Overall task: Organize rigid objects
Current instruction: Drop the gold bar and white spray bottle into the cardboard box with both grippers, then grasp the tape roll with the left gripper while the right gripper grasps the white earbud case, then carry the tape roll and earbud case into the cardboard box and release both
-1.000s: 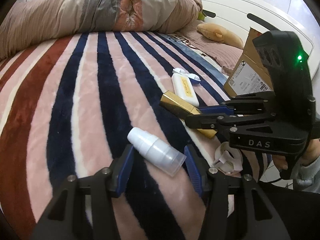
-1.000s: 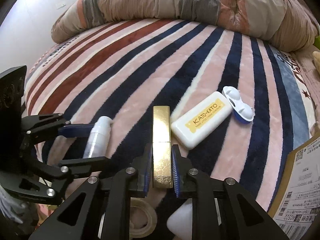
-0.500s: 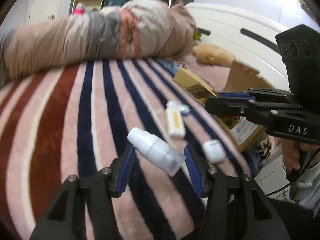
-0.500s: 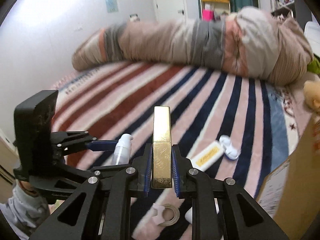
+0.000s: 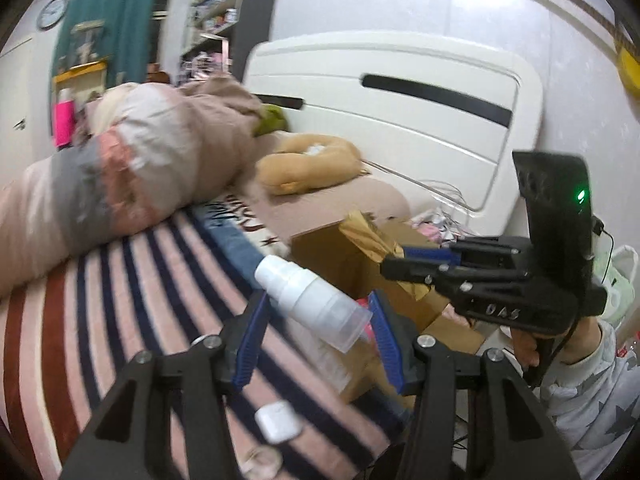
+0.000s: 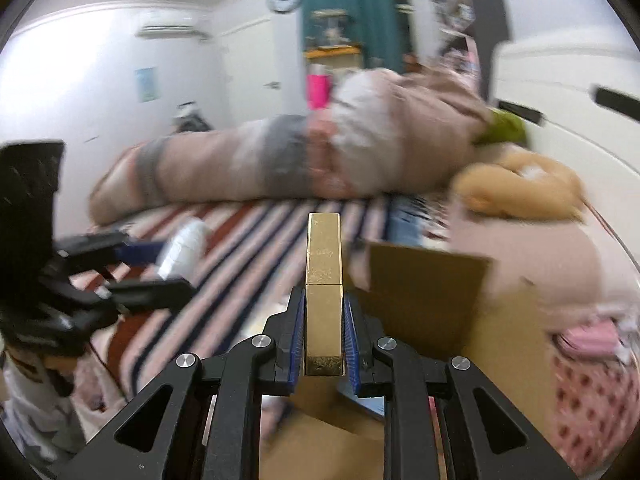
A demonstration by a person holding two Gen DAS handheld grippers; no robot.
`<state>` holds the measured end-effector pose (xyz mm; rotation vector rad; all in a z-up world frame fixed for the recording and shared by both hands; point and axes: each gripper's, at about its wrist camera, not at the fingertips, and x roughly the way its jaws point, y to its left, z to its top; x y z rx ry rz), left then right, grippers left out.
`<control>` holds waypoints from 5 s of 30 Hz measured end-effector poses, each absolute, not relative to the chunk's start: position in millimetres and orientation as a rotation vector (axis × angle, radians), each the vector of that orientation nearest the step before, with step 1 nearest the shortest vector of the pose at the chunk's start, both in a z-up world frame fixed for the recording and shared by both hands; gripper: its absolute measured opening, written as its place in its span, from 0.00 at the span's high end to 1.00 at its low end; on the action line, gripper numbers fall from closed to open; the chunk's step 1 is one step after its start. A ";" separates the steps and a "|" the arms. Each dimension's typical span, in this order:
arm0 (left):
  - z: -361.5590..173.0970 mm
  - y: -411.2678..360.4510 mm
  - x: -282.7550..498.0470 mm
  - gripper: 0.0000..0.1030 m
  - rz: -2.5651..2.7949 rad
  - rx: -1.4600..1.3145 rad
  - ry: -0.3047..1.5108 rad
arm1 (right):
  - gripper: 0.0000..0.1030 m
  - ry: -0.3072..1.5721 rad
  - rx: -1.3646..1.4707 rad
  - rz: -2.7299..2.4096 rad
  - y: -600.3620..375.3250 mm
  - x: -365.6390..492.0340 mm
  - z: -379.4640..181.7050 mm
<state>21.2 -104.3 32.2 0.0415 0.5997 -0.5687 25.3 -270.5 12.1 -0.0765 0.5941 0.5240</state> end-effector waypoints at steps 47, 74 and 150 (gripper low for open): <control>3.6 -44.8 -0.2 0.28 -0.391 0.062 0.645 | 0.84 0.635 -0.154 0.663 -236.7 14.5 6.7; -182.0 -27.2 4.7 0.63 -0.582 -0.054 0.840 | 0.54 1.035 -0.228 0.523 -136.0 65.5 -151.1; 6.2 -188.3 40.1 0.48 -0.680 0.126 0.759 | 0.58 0.630 -0.153 0.479 -330.0 27.7 -38.0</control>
